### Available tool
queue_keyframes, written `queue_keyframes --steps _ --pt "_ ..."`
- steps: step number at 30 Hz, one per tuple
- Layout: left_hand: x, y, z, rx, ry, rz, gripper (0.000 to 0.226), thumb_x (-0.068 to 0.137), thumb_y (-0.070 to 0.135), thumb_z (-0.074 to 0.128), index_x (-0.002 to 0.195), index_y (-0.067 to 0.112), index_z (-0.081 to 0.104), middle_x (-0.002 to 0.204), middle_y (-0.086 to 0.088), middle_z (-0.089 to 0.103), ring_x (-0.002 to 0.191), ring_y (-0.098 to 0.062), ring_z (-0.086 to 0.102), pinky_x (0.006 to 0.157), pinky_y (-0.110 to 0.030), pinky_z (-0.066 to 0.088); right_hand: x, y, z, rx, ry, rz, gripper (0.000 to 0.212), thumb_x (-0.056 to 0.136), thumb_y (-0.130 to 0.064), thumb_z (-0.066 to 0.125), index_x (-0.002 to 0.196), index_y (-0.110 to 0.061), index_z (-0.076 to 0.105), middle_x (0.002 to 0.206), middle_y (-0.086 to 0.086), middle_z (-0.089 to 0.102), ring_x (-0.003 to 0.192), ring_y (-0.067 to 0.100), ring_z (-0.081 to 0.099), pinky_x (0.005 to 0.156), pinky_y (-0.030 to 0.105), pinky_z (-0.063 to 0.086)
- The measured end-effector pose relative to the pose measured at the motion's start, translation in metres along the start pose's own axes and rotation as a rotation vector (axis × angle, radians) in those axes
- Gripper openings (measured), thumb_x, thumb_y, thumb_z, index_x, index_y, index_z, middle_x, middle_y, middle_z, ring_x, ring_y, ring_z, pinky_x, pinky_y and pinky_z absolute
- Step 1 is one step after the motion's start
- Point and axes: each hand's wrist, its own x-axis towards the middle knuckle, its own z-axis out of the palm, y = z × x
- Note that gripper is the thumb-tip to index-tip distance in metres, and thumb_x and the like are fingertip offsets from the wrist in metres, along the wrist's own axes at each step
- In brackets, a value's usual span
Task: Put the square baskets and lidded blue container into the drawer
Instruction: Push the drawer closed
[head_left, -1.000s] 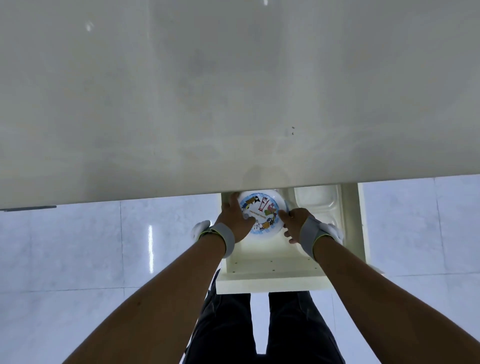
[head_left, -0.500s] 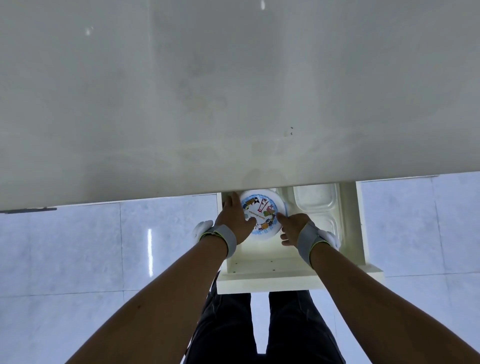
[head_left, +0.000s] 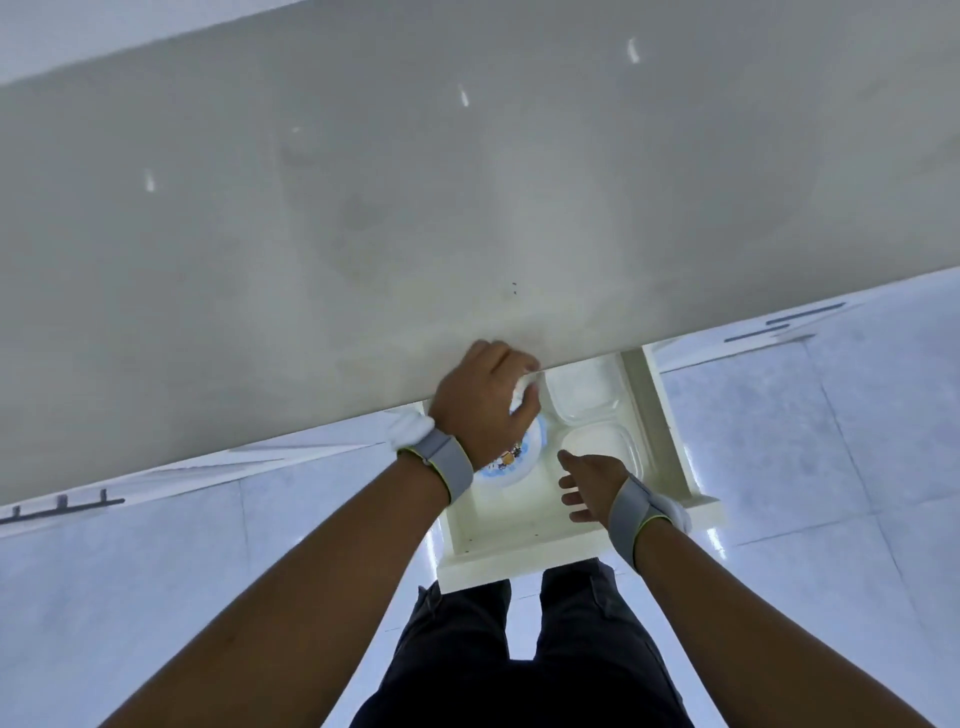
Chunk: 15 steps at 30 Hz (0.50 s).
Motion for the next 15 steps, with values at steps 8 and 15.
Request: queue_keyframes --steps 8,15 --pt "0.054 -0.036 0.018 0.275 -0.274 -0.191 0.083 0.091 0.066 0.042 0.155 0.016 0.022 0.165 -0.017 0.014 0.152 -0.034 0.007 0.121 -0.056 0.008 -0.016 0.06 -0.034 0.172 0.106 -0.029 0.026 0.094 -0.035 0.064 0.09 -0.009 0.063 0.081 0.01 0.064 0.067 0.025 0.057 0.057 0.033 0.052" --pt "0.053 -0.056 0.039 0.378 -0.346 -0.192 0.098 0.082 0.084 0.019 0.156 0.023 -0.002 0.167 -0.012 -0.007 0.153 -0.031 -0.01 0.12 -0.058 -0.006 -0.012 0.092 -0.046 0.265 0.205 0.167 0.04 0.093 -0.034 0.063 0.077 0.003 0.063 0.073 0.019 0.065 0.067 0.033 0.06 0.069 0.043 0.055"
